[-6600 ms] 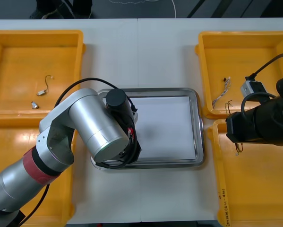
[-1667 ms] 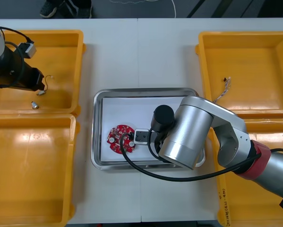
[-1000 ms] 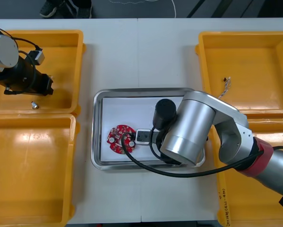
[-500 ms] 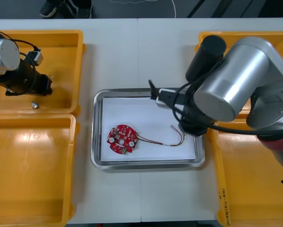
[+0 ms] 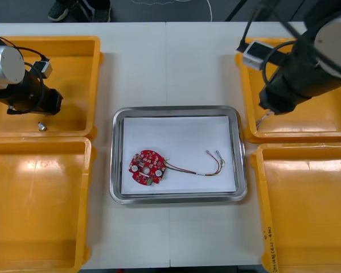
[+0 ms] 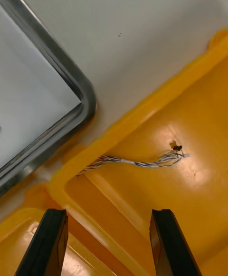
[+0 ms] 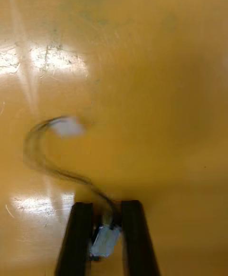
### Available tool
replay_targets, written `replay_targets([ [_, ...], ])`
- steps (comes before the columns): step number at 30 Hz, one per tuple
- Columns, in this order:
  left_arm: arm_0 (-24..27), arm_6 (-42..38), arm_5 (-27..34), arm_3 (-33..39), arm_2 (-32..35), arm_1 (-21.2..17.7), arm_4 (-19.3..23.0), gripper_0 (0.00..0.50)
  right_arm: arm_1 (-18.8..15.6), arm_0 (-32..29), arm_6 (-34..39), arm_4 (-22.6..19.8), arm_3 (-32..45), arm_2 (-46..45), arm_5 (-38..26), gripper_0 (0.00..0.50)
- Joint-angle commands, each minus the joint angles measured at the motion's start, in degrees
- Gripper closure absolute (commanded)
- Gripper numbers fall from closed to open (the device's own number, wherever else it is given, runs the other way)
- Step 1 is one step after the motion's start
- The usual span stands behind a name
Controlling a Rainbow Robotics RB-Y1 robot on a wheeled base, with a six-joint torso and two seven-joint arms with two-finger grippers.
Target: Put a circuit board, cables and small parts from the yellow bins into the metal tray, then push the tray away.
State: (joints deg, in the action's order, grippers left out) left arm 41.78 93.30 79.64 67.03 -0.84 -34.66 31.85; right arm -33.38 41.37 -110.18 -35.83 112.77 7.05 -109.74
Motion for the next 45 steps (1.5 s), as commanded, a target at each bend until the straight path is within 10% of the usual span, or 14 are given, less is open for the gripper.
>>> replay_targets([
  [1, 2.1, 5.4, -0.4, -0.1, -1.3, 0.7, -0.6, 0.5, -3.2, 3.5, -1.7, -0.4, -4.8, -7.2, -0.3, 0.0],
  [17, 6.3, 3.8, 11.6, 5.8, 5.1, -1.1, 0.4, 0.5, -4.4, 10.9, 7.0, 11.3, -25.5, -10.7, -0.3, 0.002],
  [31, 7.1, -4.5, 26.6, 21.4, 14.5, -1.1, 1.2, 0.5, -1.6, 11.3, 28.1, 11.5, -29.9, -11.1, 1.5, 0.007],
  [45, 8.5, -24.7, 30.4, 31.1, 5.1, -1.0, 8.4, 0.5, 0.9, 7.0, 44.1, 9.3, -31.0, -12.9, 11.7, 0.01],
])
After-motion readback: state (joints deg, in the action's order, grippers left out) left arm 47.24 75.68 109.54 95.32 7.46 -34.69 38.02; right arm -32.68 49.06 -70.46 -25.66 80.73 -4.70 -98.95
